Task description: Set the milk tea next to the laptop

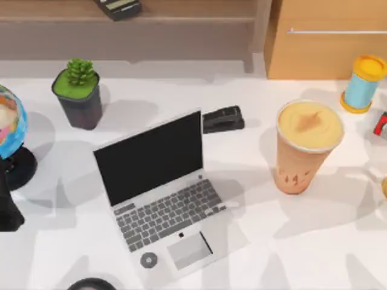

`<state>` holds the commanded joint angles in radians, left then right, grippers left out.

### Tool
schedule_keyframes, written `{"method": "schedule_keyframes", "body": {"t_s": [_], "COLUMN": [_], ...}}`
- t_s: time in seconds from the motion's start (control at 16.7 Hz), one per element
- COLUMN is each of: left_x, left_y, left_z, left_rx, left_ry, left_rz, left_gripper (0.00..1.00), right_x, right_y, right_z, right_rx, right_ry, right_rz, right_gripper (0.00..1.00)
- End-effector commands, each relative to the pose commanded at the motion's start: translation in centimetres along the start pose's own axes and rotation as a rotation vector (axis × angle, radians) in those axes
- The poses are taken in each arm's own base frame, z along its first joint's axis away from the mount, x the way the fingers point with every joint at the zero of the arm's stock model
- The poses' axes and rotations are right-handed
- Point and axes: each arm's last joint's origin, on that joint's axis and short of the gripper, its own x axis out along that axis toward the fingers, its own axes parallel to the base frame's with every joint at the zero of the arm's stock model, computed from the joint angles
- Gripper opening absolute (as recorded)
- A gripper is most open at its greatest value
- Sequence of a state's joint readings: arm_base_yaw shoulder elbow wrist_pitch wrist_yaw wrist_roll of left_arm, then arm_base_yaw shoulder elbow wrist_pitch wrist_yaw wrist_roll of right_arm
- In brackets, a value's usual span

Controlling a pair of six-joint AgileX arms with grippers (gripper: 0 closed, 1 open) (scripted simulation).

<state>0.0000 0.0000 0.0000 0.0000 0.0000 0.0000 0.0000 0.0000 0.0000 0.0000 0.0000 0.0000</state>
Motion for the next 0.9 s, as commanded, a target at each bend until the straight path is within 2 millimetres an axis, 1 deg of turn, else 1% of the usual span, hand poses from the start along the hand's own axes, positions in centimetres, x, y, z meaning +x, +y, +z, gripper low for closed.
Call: {"method": "schedule_keyframes", "body": {"t_s": [0.24, 0.48, 0.66, 0.78, 0.9], "left_x": [0.0, 0.0, 0.0, 0.0, 0.0], "left_y": [0.0, 0.0, 0.0, 0.0, 0.0], "left_z": [0.0, 0.0, 0.0, 0.0, 0.0], "left_rx": [0.000, 0.000, 0.000, 0.000, 0.000], "left_ry": [0.000, 0.000, 0.000, 0.000, 0.000], "left_rz": [0.000, 0.000, 0.000, 0.000, 0.000], "left_gripper": [1.00, 1.00, 1.00, 1.00, 1.00], "right_x": [0.1, 1.1, 2.3, 3.2, 3.8], "right_y": [0.3, 2.0, 4.4, 6.5, 8.9], "right_z": [0.3, 1.7, 2.9, 3.4, 3.3], "right_rx": [0.007, 0.045, 0.096, 0.140, 0.181], "right_ry": [-0.007, -0.043, -0.082, -0.104, -0.111], "right_rz": [0.015, 0.087, 0.148, 0.179, 0.196], "right_gripper": [1.00, 1.00, 1.00, 1.00, 1.00]}}
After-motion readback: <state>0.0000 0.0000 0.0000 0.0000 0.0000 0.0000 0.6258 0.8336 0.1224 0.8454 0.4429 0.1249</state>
